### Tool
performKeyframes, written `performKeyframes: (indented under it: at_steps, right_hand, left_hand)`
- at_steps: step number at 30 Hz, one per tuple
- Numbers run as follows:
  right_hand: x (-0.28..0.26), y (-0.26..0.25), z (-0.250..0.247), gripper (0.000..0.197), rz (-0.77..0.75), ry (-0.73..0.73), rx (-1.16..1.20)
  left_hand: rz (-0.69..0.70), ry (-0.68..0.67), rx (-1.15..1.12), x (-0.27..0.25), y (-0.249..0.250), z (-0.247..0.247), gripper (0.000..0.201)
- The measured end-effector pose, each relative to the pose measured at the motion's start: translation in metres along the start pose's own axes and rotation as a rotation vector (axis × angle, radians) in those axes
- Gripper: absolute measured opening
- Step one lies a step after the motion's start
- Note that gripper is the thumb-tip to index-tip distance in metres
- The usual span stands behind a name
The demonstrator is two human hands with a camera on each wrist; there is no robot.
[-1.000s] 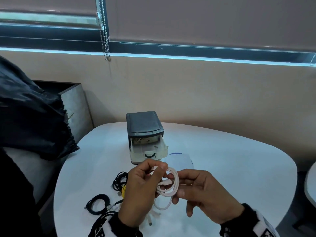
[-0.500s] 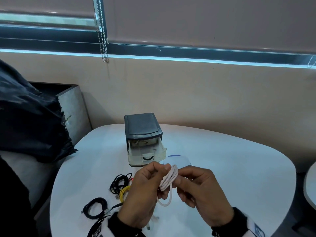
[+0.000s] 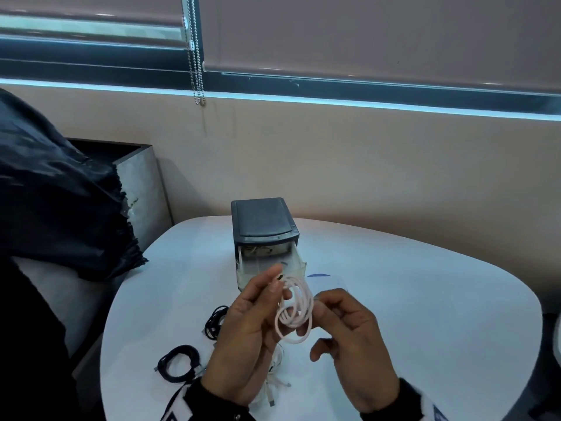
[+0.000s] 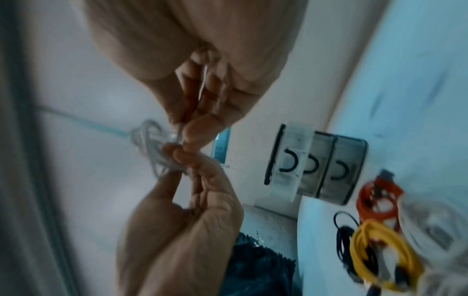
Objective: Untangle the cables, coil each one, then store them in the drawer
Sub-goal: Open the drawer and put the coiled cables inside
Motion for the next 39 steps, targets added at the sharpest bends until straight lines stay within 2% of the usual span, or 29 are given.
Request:
performKeyframes:
  at_steps: [2, 5, 7, 10, 12, 15, 18, 21, 24, 27, 29, 33, 39]
  right_hand:
    - [0.0, 0.001, 0.002, 0.011, 0.028, -0.047, 0.01]
    - [0.002, -0.003, -0.005, 0.01, -0.048, 0.098, -0.071]
    - [0.003, -0.006, -0.008, 0.007, -0.089, 0.134, -0.139]
    - [0.006, -0.004, -0.007, 0.011, 0.012, 0.012, -0.174]
    - [0.009, -0.002, -0.003, 0.012, 0.106, -0.065, -0.191]
    - [0.018, -0.003, 0.002, 0.015, 0.115, -0.061, -0.336]
    - [0.037, -0.004, 0.013, 0.017, 0.159, -0.056, -0.366]
    - [0.068, -0.001, 0.028, 0.016, 0.243, -0.082, -0.367]
    - [0.115, 0.003, 0.038, 0.018, 0.243, -0.027, -0.458]
    - [0.165, 0.007, 0.037, 0.025, 0.315, 0.051, -0.505]
    - [0.184, 0.012, 0.044, 0.019, 0.396, 0.014, -0.543]
    - [0.19, 0.01, 0.056, 0.009, 0.523, -0.108, -0.762]
    - [0.186, 0.007, 0.054, 0.01, 0.521, -0.164, -0.975]
  left_hand:
    - [0.025, -0.015, 0.142, 0.0, 0.005, -0.005, 0.034]
    - [0.064, -0.027, 0.343, 0.001, 0.008, -0.008, 0.031]
    - [0.095, -0.026, 0.436, 0.002, 0.008, -0.011, 0.028]
    - [0.232, -0.009, 0.597, 0.006, 0.013, -0.015, 0.008]
    - [0.326, -0.002, 0.713, 0.009, 0.015, -0.017, 0.013]
    - [0.396, 0.011, 0.785, 0.017, 0.018, -0.021, 0.011]
    - [0.317, 0.065, 0.741, 0.032, 0.023, -0.033, 0.008]
    - [0.28, 0.13, 0.684, 0.044, 0.03, -0.045, 0.018]
    - [0.268, 0.216, 0.619, 0.048, 0.039, -0.056, 0.025]
    - [0.255, 0.259, 0.645, 0.043, 0.047, -0.07, 0.017]
    - [0.244, 0.252, 0.672, 0.039, 0.048, -0.081, 0.012]
    - [0.198, 0.229, 0.657, 0.033, 0.045, -0.099, 0.009]
    - [0.173, 0.184, 0.716, 0.036, 0.037, -0.104, 0.008]
Point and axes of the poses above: each hand's wrist, its own x-axis towards the middle knuckle, its own z-axis out of the palm, y = z × x, the point moved 4 cm from there along x, towards the middle knuckle, and after that the axes turned 14 degrees about -x, right-handed, at the moved point
